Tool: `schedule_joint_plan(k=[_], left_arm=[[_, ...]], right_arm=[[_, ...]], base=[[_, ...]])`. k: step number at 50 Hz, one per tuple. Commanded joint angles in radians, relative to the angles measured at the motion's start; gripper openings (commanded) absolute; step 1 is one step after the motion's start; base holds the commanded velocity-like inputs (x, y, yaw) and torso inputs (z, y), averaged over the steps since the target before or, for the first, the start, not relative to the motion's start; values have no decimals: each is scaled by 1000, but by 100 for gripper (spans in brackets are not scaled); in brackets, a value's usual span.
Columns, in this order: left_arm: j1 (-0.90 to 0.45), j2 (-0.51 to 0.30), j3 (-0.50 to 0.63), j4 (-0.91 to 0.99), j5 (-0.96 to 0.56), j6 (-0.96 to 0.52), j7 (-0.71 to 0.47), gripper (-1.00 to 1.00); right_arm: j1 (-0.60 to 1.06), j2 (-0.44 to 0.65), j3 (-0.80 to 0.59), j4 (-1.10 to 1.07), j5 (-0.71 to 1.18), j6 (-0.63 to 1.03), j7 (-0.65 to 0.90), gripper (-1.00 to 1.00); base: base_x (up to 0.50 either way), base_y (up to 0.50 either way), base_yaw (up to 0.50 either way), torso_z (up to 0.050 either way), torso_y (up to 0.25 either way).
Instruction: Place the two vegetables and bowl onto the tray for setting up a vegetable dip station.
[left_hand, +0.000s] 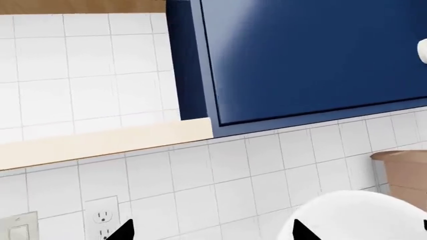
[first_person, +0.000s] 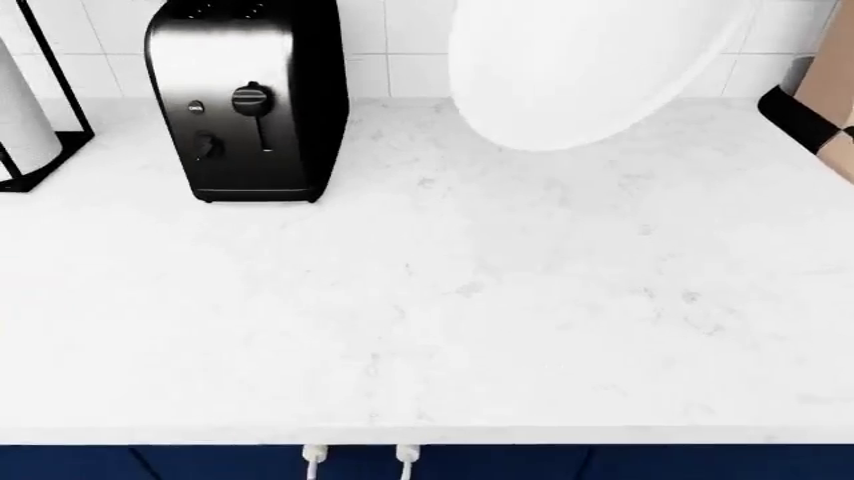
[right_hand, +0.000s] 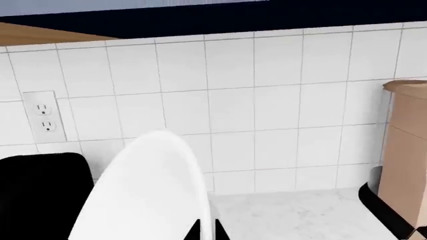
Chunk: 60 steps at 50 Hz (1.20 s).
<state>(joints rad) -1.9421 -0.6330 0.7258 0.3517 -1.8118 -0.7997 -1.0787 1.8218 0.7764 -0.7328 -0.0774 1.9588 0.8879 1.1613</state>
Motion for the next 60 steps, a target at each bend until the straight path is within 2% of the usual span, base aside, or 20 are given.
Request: schedule_joint_plan(k=[1,60], left_arm=[[2,-1,1,-1,2,0,1,100],[-1,-3,0,0,3,-1,2,100]], right_arm=[[27,-6,-4,-7,-22,21,-12,-100],[46,-9,-9,-15,-27,28,-17,-100]], base=[[1,500,0,0,0],[1,500,0,0,0]])
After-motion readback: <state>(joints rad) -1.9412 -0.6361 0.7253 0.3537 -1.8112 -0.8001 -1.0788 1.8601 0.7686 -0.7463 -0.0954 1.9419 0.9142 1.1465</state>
